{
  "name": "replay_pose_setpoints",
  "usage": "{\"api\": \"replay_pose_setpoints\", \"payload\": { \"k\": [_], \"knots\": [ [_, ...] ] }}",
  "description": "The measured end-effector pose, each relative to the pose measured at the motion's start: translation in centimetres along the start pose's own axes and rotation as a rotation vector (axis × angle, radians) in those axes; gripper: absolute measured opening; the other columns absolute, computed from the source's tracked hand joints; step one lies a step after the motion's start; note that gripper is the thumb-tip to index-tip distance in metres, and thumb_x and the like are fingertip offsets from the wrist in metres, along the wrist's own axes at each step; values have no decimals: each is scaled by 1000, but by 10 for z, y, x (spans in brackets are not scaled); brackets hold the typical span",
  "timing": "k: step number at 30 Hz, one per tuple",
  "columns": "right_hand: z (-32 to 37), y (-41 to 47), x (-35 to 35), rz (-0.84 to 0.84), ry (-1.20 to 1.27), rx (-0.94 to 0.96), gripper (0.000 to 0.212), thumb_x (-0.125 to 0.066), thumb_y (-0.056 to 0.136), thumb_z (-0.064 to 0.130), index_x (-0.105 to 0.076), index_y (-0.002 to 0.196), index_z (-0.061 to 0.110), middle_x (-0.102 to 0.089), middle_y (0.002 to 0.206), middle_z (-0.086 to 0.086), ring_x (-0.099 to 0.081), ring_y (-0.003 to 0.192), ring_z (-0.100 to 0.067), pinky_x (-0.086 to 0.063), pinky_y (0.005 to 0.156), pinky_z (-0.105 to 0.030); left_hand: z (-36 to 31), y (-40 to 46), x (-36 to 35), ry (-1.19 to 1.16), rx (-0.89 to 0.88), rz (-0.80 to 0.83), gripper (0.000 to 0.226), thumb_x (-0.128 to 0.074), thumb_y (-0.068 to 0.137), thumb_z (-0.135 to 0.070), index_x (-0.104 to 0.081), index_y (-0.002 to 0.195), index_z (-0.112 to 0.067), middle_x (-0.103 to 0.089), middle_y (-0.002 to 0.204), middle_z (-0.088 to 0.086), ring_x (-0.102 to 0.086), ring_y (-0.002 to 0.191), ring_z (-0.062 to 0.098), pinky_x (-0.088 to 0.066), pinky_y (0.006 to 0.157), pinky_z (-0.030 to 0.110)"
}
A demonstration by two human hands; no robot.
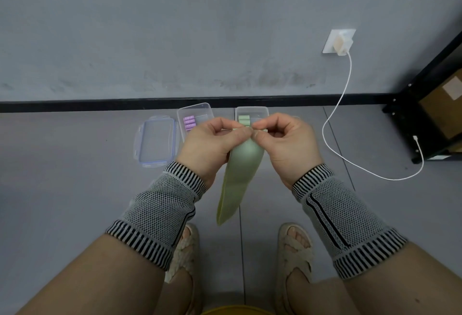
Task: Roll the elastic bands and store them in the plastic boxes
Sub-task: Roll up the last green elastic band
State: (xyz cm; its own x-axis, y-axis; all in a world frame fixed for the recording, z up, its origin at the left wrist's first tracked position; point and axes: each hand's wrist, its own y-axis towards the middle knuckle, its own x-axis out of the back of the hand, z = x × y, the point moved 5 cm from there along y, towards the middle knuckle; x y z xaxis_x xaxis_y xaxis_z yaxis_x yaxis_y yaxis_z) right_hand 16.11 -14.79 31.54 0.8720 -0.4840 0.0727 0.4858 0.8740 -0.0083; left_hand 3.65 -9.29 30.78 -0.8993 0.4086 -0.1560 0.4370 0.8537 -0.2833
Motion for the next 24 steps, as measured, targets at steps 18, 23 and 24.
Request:
{"api": "replay_pose_setpoints", "payload": {
  "k": [18,23,24],
  "knots": [
    [-2,2,4,85,31,-21,12,-65,86,5,-71,86,15,-69,69,1,-63,61,-6,-52,61,-22,-7,0,5,1,-106,-14,16,-62,83,4,-62,81,-12,-70,68,-1,-66,65,13,-54,62,24],
    [-1,3,5,7,-92,34,9,-65,87,10,-72,88,15,-72,80,-9,-70,75,-25,-59,73,-44,-5,0,3,-9,-79,-7,13,-60,85,2,-62,85,-11,-70,63,-2,-67,61,10,-53,57,22],
    [-1,2,6,3,-127,46,9,-64,87,12,-72,88,17,-73,81,-8,-70,76,-25,-58,73,-46,-5,0,3,0,-79,0,12,-60,85,2,-62,85,-10,-70,63,-2,-67,61,10,-53,57,21]
  ]
}}
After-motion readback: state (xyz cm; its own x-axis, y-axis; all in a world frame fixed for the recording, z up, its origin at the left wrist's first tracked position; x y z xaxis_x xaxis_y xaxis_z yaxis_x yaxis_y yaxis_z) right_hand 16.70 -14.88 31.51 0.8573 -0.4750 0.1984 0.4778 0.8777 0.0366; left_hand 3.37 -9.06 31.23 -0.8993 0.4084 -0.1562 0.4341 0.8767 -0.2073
